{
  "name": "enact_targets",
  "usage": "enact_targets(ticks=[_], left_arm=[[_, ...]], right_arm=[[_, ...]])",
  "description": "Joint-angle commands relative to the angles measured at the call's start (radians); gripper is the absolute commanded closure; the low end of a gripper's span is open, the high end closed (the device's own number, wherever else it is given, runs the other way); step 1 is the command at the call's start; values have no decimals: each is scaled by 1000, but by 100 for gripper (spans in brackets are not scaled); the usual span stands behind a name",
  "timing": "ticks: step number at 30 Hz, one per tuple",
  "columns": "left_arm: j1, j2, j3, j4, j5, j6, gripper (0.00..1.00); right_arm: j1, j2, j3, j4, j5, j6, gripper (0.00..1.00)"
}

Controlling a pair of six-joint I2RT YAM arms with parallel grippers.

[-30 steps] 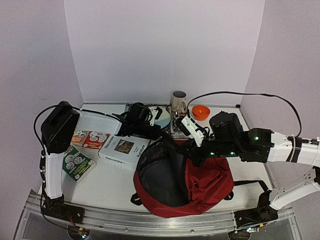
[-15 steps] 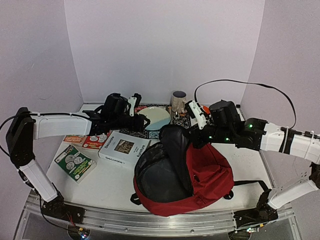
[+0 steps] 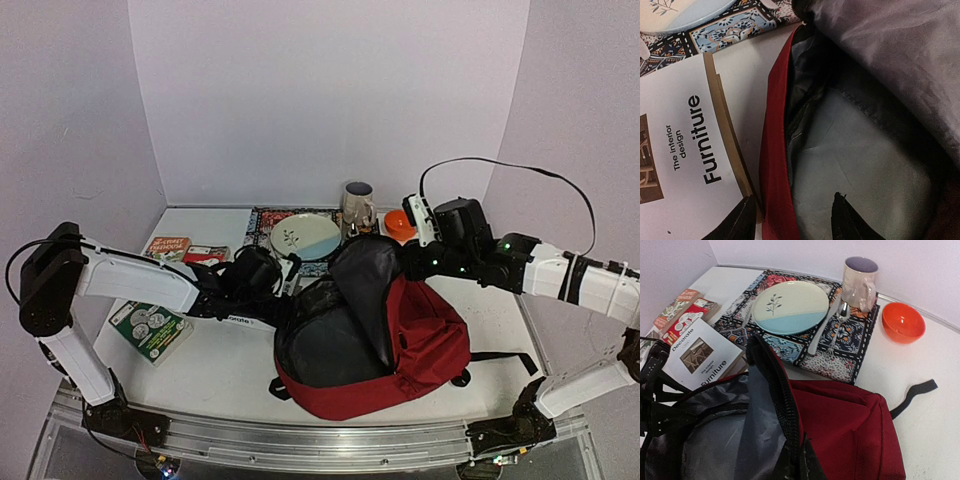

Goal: Pack the student bag
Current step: Set down the student bag at the center of the board.

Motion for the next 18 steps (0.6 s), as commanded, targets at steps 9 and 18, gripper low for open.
enact_targets(ticks=[9, 18], left_arm=[[-37, 100, 87, 54, 9, -17, 55], [-36, 110, 100, 175, 128, -102, 54]], right_arm=[[-224, -33, -144, -2, 31, 106, 100], [-307, 22, -171, -7, -5, 128, 96]])
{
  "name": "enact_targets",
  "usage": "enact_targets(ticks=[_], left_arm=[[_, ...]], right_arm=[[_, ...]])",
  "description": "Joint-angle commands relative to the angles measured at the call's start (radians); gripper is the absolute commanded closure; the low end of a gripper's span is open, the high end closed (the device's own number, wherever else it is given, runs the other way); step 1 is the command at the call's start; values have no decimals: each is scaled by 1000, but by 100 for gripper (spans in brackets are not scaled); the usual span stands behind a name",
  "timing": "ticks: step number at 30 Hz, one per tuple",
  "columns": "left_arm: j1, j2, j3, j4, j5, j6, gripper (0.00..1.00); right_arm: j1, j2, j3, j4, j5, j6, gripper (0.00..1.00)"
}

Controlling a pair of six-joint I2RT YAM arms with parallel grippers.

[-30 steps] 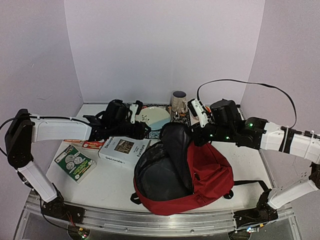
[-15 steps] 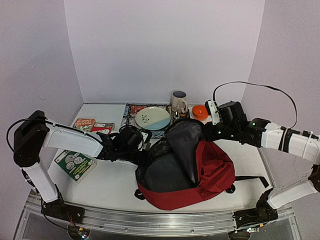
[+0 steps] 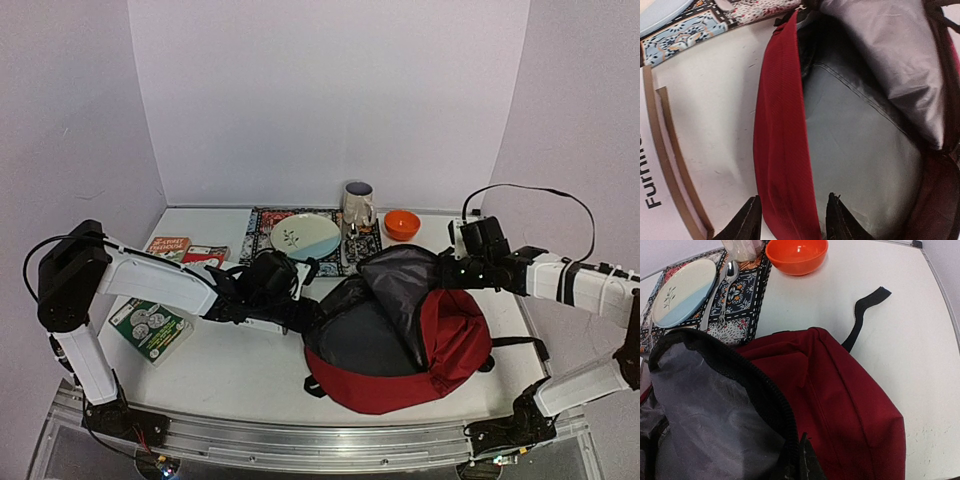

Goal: Pack the student bag
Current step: Set down the student bag at the center of the board, then adjust the book at the center of the board.

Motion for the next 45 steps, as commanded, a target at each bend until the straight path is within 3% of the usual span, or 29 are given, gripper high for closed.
enact_targets(ticks=[1, 11, 19, 26, 31, 36, 45], left_arm=[[1, -8, 34, 87, 26, -57, 52], [112, -230, -90, 53, -58, -86, 36], [249, -352, -125, -111, -201, -51, 16], [454, -317, -118, -187, -146, -46, 15], [566, -260, -111, -203, -98, -44, 15], [628, -193, -95, -208, -43, -35, 16], [643, -139, -113, -229, 69, -30, 17]], right_arm=[[-18, 34, 7, 3, -18, 12, 93], [-17, 89, 6, 32, -100, -8, 72], [-16, 29, 56, 13, -192, -46, 49], [9, -17, 108, -23, -269, -57, 33], [117, 2, 189, -25, -262, -68, 22], [209, 60, 252, 28, -217, -37, 15], [346, 286, 381, 191, -278, 37, 8]])
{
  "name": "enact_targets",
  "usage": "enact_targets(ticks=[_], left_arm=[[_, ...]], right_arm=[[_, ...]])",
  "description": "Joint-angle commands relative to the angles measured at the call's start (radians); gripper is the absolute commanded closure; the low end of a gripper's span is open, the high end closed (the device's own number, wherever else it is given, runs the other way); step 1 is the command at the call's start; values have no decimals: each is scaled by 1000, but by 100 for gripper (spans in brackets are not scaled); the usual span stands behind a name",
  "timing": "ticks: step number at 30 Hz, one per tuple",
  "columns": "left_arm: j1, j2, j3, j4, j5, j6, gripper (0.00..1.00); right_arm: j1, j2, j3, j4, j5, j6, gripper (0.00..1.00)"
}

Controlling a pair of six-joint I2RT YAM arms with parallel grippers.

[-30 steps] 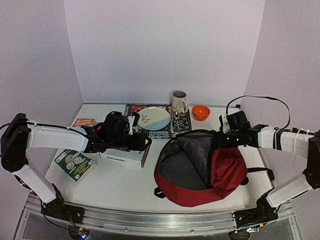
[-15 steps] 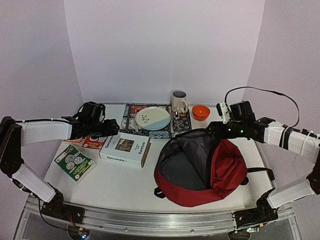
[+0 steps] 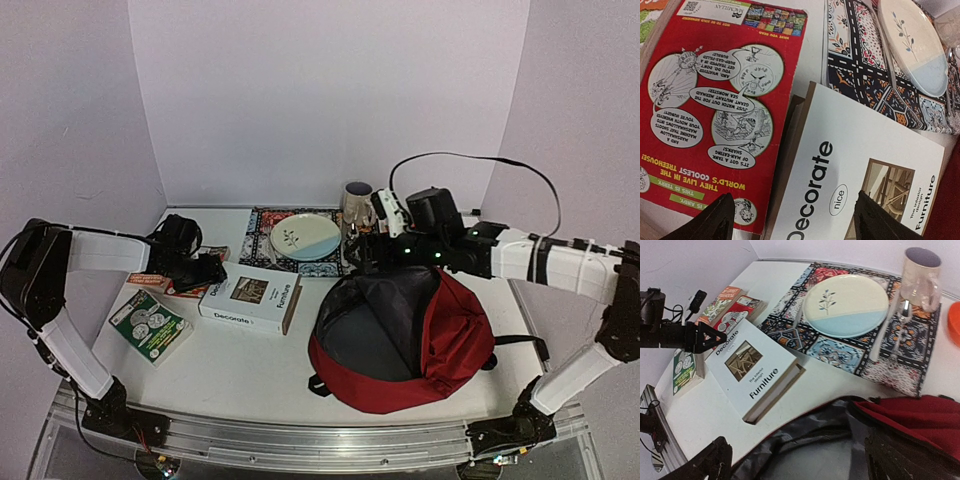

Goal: Pack the student bag
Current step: Adjust the book at the center of the board.

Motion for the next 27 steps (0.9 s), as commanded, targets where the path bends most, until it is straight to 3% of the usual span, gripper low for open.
enact_targets(ticks=[1, 8, 16, 21, 27], left_arm=[[1, 21, 3, -11, 104, 15, 18], [0, -14, -58, -15, 281, 10, 23], [-78, -173, -170, -4, 415, -75, 28], [-76, -293, -241, 46, 343, -157, 28], [-32, -230, -258, 169, 299, -223, 32]], right_arm=[[63, 127, 97, 104, -39, 56, 7], [129, 291, 200, 120, -54, 99, 4], [143, 401, 263, 112, -37, 122, 4], [143, 454, 309, 85, 4, 112, 4], [143, 498, 368, 39, 40, 91, 5]])
